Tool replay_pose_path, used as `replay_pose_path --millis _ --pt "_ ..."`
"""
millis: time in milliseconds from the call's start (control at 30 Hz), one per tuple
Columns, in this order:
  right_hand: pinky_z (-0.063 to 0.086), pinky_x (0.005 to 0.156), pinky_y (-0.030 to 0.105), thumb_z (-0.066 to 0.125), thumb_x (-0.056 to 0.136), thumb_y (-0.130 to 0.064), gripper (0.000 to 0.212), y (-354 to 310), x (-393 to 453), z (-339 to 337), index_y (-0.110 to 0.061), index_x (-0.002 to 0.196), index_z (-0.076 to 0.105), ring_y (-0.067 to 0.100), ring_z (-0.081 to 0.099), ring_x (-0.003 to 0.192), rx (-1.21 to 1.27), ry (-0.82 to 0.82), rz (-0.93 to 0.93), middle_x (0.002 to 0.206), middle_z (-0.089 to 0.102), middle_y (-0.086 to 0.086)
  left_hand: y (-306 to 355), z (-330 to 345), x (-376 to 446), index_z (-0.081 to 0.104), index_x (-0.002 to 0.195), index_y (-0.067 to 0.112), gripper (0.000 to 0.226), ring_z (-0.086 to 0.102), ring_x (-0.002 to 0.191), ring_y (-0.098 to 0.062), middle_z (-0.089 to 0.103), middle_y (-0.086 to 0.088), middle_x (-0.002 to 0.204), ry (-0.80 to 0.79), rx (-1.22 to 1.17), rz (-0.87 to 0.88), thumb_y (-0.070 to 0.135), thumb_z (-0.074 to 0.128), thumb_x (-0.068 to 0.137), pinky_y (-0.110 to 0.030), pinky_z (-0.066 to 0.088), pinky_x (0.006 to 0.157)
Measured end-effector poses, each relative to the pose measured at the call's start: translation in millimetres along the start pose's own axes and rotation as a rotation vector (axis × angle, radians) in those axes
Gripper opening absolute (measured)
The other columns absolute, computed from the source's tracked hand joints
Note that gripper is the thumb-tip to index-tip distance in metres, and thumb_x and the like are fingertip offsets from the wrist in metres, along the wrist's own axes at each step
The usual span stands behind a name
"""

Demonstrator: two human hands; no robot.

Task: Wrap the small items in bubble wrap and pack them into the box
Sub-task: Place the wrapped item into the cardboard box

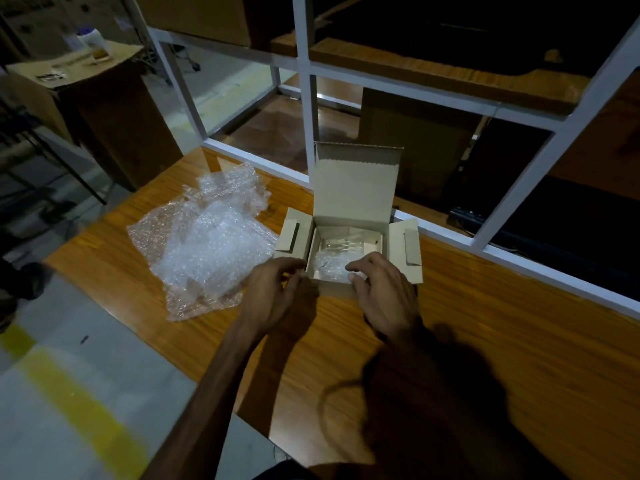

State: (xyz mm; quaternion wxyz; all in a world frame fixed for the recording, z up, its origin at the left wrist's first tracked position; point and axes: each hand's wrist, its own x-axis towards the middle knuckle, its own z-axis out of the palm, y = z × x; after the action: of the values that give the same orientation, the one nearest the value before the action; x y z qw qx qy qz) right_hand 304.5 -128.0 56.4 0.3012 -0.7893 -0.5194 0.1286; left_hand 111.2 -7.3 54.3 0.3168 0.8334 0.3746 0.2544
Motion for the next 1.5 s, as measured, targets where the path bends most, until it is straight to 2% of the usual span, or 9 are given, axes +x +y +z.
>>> replay_pose_path --millis 167,400,600,733,867,967,1233,1367,1500 --pt "0.058 0.087 0.032 0.061 0.105 -0.021 0.020 -15.1 -14.8 21.5 -0.023 0.120 0.075 0.009 0.062 0.103 0.168 0.091 0.088 0.118 0.066 -0.006 -44.2 -14.1 -40.2 0.076 0.117 0.017 0.017 0.067 0.098 0.002 0.072 0.012 0.112 0.150 -0.019 -0.093 0.017 0.067 0.102 -0.035 0.062 0.085" --pt "0.057 0.091 0.038 0.063 0.103 -0.017 0.017 -32.7 -9.9 47.5 -0.023 0.111 0.077 0.009 0.062 0.100 0.247 -0.017 0.017 0.108 0.071 -0.006 -102.8 -53.9 -48.8 0.078 0.115 0.013 0.027 0.056 0.107 -0.032 0.067 -0.011 0.113 0.319 0.336 -0.165 0.018 0.073 0.089 -0.038 0.045 0.088" --pt "0.059 0.085 0.037 0.063 0.104 -0.026 0.017 -61.3 -6.0 77.1 -0.030 0.114 0.076 0.002 0.061 0.095 0.297 -0.083 0.004 0.107 0.066 -0.014 -119.9 -72.4 -26.5 0.071 0.132 0.015 0.063 0.048 0.120 -0.040 0.054 -0.020 0.136 0.227 0.477 -0.186 0.003 0.085 0.072 -0.051 0.051 0.087" --pt "0.058 0.084 0.033 0.064 0.104 -0.026 0.019 -74.6 -2.3 86.7 -0.030 0.118 0.076 -0.002 0.060 0.093 0.314 -0.113 -0.024 0.110 0.066 -0.015 -124.0 -78.2 -17.4 0.074 0.127 0.011 0.059 0.049 0.121 -0.040 0.058 -0.019 0.134 0.194 0.407 -0.188 0.007 0.090 0.071 -0.052 0.049 0.093" --pt "0.048 0.079 0.018 0.063 0.105 -0.024 0.020 -84.7 3.5 91.1 -0.028 0.120 0.076 -0.006 0.057 0.093 0.322 -0.126 -0.031 0.113 0.067 -0.012 -128.3 -80.7 -11.9 0.077 0.114 0.008 0.043 0.053 0.113 -0.032 0.064 -0.013 0.122 0.201 0.389 -0.124 -0.013 0.075 0.077 -0.046 0.052 0.086" --pt "0.042 0.076 0.010 0.062 0.105 -0.022 0.020 -90.0 6.7 91.1 -0.026 0.119 0.076 -0.010 0.056 0.094 0.328 -0.113 -0.054 0.111 0.066 -0.014 -133.8 -86.0 -2.8 0.078 0.110 0.009 0.020 0.060 0.104 -0.029 0.067 -0.009 0.113 0.258 0.320 -0.069 0.001 0.070 0.093 -0.047 0.056 0.083" --pt "0.056 0.076 0.015 0.063 0.105 -0.022 0.033 -120.6 30.4 86.0 -0.028 0.137 0.066 -0.005 0.063 0.092 0.430 -0.050 -0.118 0.119 0.068 -0.008 -78.5 -124.7 31.3 0.075 0.098 0.012 0.011 0.067 0.089 -0.007 0.072 0.004 0.096 0.418 0.000 -0.083 0.014 0.064 0.101 -0.036 0.062 0.077" --pt "0.061 0.079 0.028 0.068 0.102 -0.025 0.062 -144.7 47.7 70.6 -0.035 0.157 0.042 0.001 0.065 0.098 0.466 -0.012 -0.133 0.132 0.057 -0.008 -54.2 -149.5 37.3 0.071 0.087 0.007 0.013 0.071 0.080 -0.023 0.073 -0.007 0.085 0.318 -0.144 -0.083 0.011 0.063 0.096 -0.042 0.062 0.073" --pt "0.062 0.088 0.043 0.076 0.094 -0.047 0.087 -159.3 55.7 55.6 -0.044 0.162 0.023 0.009 0.063 0.117 0.559 -0.004 -0.112 0.149 0.049 -0.006 -30.0 -163.4 30.2 0.067 0.089 0.000 0.020 0.067 0.069 -0.021 0.069 -0.016 0.080 0.237 -0.401 -0.127 0.018 0.070 0.099 -0.025 0.054 0.063"
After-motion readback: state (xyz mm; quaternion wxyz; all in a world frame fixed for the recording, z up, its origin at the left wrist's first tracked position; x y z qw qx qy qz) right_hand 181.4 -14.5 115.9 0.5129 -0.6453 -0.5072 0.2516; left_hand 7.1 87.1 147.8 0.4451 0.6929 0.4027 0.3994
